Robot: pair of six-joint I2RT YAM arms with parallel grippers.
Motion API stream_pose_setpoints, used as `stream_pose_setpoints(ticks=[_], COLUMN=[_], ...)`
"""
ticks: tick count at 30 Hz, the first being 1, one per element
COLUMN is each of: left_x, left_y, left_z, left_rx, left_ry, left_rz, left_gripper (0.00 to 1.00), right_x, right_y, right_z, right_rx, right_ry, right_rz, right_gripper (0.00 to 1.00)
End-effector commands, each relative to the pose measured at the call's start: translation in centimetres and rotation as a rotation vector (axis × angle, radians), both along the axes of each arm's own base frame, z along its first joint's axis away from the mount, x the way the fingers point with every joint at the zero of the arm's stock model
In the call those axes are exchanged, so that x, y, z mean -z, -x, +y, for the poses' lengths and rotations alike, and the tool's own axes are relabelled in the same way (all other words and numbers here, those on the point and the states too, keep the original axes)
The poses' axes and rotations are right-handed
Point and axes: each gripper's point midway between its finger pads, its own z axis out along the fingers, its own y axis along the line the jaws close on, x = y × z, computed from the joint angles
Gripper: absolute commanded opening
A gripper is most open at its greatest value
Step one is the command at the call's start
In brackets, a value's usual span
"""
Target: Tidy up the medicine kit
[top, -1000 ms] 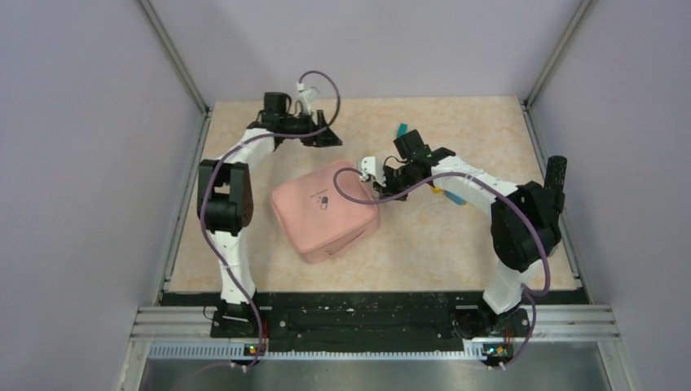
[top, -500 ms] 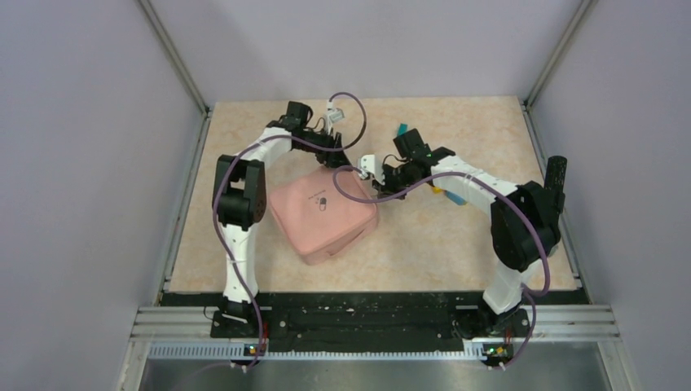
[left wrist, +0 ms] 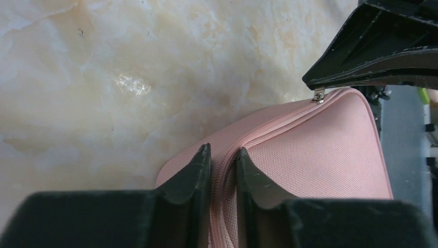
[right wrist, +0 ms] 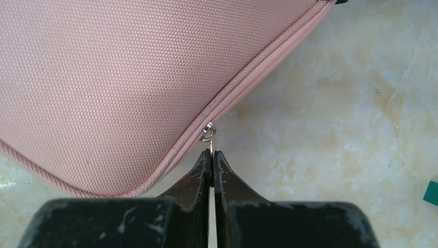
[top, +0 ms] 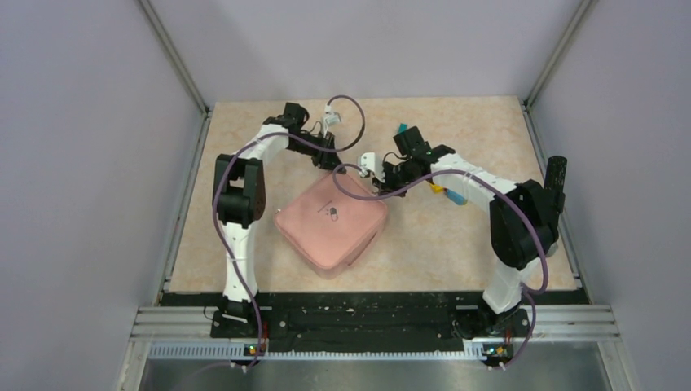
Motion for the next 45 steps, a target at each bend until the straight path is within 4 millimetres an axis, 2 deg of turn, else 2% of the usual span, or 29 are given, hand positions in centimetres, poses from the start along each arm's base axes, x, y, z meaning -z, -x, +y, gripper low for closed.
stream_pose_setpoints(ticks=[1,2,6,9,11,14,18,20,23,27,30,33,34,35,36,37,38,41,43,45], left_x=[0.5,0.2,-0.8,-1.5,-1.9,-2.3,-2.5,-2.3,-2.3,-3.1,-3.7,-3.5,-3.4,-3.2,-3.2,-3.8,-4.5,-7.1,-8.5,-8.7], left_y=[0.7,0.6,-0.5,-1.7,-2.5,-3.0,-3.4,-3.8,-5.1,-5.3,-4.7,-2.7,-1.9,-1.1,-0.7,-0.5,-0.7,-2.8,-4.5,-5.1], left_z=[-0.2,0.2,2.4,5.0,7.0,9.0,11.7,12.8,14.8,17.1,18.1,17.9,17.9,17.9,18.2,18.6,18.8,19.0,17.1,13.9], left_rx=[0.008,0.003,-0.046,-0.101,-0.148,-0.196,-0.263,-0.323,-0.507,-0.771,-0.92,-0.985,-1.002,-1.013,-1.028,-1.019,-1.001,-0.959,-0.846,-0.675], left_ry=[-0.024,-0.021,-0.004,-0.003,0.007,0.019,0.015,-0.016,-0.06,-0.047,0.01,0.031,0.029,0.012,-0.019,-0.046,-0.058,-0.04,0.006,0.032], left_rz=[0.045,0.041,0.024,0.004,0.004,0.014,0.022,0.041,0.087,0.163,0.236,0.29,0.298,0.304,0.287,0.221,0.159,0.01,-0.062,-0.079], left_gripper=[0.1,0.0,0.0,0.0,0.0,0.0,0.0,0.0,0.0,0.0,0.0,0.0,0.04,0.18,0.36,0.48,0.55,0.66,0.7,0.69], right_x=[-2.3,-2.2,-1.6,-1.0,-0.5,-0.1,-0.4,-0.5,-1.0,-1.2,-0.8,-0.7,-0.6,-0.8,-1.1,-1.6,-1.9,-2.7,-2.8,-3.1], right_y=[-2.1,-1.8,-0.6,0.0,-0.1,-0.5,-1.1,-0.9,-0.2,2.2,3.9,2.8,2.2,1.4,0.5,-0.5,-1.3,-3.3,-4.3,-5.2], right_z=[1.1,0.8,-1.1,-2.8,-3.9,-5.3,-6.0,-5.8,-4.9,-2.8,-0.9,0.6,0.9,1.2,1.5,1.8,1.9,2.4,2.9,3.4], right_rx=[-0.047,-0.064,-0.136,-0.174,-0.171,-0.144,-0.122,-0.12,-0.073,-0.012,0.007,0.094,0.106,0.112,0.11,0.093,0.079,0.036,0.01,0.001], right_ry=[-0.036,-0.022,0.052,0.098,0.119,0.132,0.125,0.109,0.061,-0.022,-0.055,-0.1,-0.102,-0.108,-0.111,-0.112,-0.107,-0.1,-0.097,-0.101], right_rz=[-0.105,-0.112,-0.145,-0.171,-0.174,-0.162,-0.166,-0.158,-0.107,0.004,0.061,0.12,0.119,0.099,0.067,0.02,-0.014,-0.098,-0.13,-0.15], right_gripper=[0.0,0.0,0.0,0.0,0.0,0.0,0.0,0.0,0.0,0.0,0.0,0.0,0.0,0.0,0.0,0.0,0.0,0.0,0.0,0.0])
